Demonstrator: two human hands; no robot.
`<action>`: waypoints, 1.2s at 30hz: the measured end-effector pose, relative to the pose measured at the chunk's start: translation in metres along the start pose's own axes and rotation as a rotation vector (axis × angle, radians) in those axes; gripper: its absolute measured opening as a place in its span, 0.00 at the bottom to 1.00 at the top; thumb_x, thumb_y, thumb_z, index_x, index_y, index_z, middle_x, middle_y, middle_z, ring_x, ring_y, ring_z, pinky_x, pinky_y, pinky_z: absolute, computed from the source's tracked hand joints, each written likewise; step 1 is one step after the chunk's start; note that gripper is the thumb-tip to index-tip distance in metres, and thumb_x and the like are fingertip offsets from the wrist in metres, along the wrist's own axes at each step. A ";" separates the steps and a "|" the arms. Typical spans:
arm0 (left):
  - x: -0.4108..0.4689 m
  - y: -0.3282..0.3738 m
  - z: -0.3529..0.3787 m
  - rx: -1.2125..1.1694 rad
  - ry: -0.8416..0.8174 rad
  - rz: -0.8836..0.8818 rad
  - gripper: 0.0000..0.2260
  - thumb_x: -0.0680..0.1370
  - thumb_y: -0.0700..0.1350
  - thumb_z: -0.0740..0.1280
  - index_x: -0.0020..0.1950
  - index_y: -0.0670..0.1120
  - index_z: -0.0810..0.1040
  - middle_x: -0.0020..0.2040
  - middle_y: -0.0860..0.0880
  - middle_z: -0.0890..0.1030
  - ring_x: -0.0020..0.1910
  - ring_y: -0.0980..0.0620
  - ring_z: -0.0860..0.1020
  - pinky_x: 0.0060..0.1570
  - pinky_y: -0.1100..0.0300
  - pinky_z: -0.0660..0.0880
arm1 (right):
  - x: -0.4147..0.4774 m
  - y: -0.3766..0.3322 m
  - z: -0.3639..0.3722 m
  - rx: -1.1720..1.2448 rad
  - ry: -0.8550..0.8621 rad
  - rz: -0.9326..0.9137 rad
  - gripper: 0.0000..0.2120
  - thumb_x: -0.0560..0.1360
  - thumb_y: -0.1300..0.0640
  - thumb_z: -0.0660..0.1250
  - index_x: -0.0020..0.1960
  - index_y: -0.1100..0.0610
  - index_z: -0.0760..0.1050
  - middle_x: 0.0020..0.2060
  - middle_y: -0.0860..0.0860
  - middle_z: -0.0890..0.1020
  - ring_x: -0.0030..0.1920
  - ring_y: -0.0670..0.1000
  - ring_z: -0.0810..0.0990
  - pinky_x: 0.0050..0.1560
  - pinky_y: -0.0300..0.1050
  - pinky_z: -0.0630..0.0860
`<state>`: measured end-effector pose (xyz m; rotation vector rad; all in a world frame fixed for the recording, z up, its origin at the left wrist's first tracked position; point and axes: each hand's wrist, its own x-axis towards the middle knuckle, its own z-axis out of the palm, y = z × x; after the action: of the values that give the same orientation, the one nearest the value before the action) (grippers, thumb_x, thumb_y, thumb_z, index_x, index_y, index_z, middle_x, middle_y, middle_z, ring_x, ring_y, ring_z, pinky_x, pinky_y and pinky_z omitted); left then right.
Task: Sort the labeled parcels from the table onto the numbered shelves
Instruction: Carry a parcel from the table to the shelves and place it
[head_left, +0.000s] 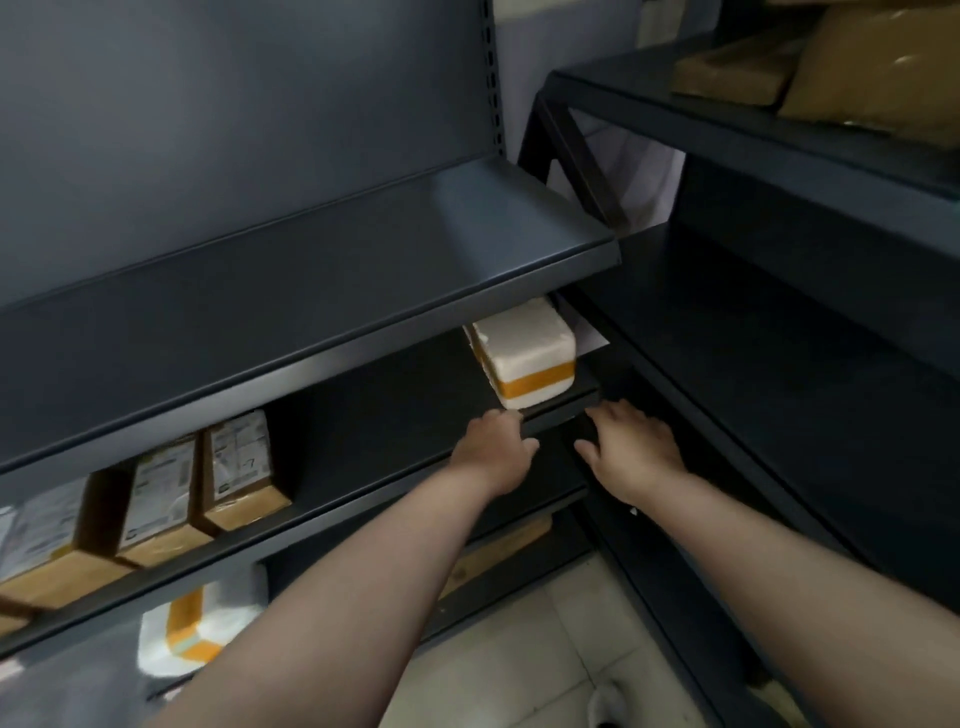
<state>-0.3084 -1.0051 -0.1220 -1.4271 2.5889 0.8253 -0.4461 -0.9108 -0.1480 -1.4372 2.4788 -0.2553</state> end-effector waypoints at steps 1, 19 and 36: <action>-0.007 -0.001 -0.001 0.039 -0.028 0.017 0.20 0.81 0.51 0.62 0.72 0.48 0.69 0.69 0.46 0.71 0.67 0.45 0.71 0.65 0.48 0.71 | -0.011 -0.003 0.000 -0.005 0.004 0.010 0.23 0.80 0.45 0.58 0.72 0.52 0.64 0.69 0.52 0.69 0.71 0.55 0.65 0.69 0.54 0.64; -0.223 0.002 0.088 0.476 -0.445 0.667 0.22 0.82 0.51 0.61 0.75 0.48 0.66 0.73 0.44 0.68 0.71 0.45 0.68 0.67 0.53 0.68 | -0.372 -0.016 0.069 0.098 0.029 0.664 0.23 0.80 0.43 0.56 0.72 0.51 0.64 0.68 0.52 0.70 0.67 0.54 0.69 0.64 0.50 0.66; -0.630 0.198 0.331 0.633 -0.796 1.345 0.17 0.82 0.54 0.59 0.67 0.47 0.73 0.65 0.45 0.75 0.62 0.46 0.74 0.57 0.55 0.71 | -0.877 0.070 0.103 0.239 0.230 1.450 0.24 0.80 0.42 0.55 0.73 0.50 0.64 0.69 0.51 0.70 0.69 0.54 0.68 0.64 0.52 0.66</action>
<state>-0.1735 -0.2787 -0.1256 0.7944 2.3996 0.3405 -0.0553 -0.1163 -0.1442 0.6504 2.8049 -0.3572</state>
